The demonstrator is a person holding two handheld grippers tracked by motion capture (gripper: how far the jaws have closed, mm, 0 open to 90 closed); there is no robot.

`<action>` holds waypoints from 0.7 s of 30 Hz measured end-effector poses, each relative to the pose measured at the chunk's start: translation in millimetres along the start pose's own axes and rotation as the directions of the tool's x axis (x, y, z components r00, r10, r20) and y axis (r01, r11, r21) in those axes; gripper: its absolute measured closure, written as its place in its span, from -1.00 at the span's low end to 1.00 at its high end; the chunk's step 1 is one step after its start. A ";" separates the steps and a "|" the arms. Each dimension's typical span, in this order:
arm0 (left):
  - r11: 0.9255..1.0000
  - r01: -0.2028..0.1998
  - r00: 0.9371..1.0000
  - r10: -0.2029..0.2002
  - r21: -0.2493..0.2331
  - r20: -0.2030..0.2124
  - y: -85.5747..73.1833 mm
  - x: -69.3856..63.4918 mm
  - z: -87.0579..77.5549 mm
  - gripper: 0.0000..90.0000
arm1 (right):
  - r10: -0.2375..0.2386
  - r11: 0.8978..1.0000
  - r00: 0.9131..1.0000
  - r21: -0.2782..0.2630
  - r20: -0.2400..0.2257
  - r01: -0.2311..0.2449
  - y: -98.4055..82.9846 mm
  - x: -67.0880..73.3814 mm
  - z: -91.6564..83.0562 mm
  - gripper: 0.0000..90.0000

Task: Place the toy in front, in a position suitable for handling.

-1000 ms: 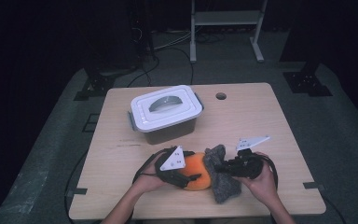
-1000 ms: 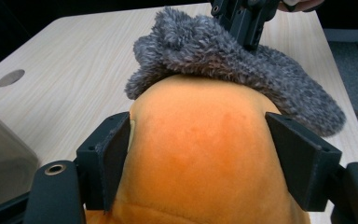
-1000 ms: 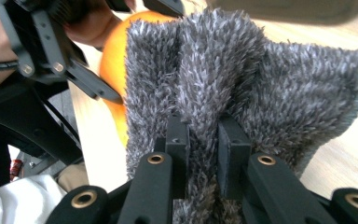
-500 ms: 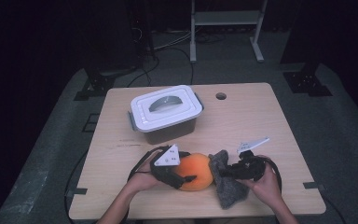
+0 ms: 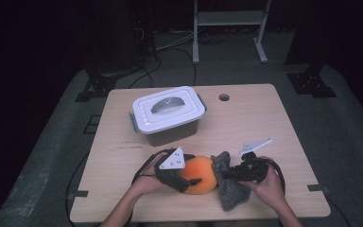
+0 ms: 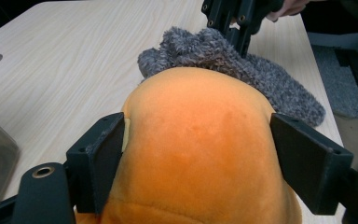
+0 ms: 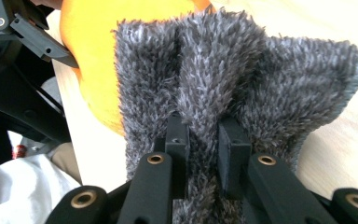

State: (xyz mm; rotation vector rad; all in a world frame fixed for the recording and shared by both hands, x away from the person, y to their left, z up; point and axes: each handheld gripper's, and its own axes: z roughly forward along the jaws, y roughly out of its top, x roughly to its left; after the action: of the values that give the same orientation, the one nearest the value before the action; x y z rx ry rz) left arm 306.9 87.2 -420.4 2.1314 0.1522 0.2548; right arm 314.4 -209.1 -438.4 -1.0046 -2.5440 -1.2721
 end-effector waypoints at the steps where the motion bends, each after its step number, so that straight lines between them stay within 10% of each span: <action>1: 1.000 -0.007 1.000 0.007 0.004 -0.003 0.7 -0.4 -0.4 -0.55 | 0.003 1.000 1.000 -0.003 0.000 -0.003 -0.1 -1.2 -2.1 0.70; 7: 1.000 -0.027 1.000 0.027 0.000 -0.003 4.3 -5.4 4.3 -0.57 | -0.078 0.982 0.997 -0.177 -0.019 0.073 15.2 21.9 -17.7 0.70; 21: 0.998 0.056 0.998 -0.056 0.013 0.006 -4.2 11.0 -16.2 -0.62 | 0.007 1.000 1.000 -0.008 0.010 -0.007 -2.6 -2.3 -0.4 0.70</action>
State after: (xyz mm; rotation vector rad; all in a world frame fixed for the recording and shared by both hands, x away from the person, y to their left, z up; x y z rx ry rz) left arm 313.7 105.0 -414.1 2.1372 0.2104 0.2142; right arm 314.4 -211.7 -440.8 -1.0227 -2.5424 -1.2805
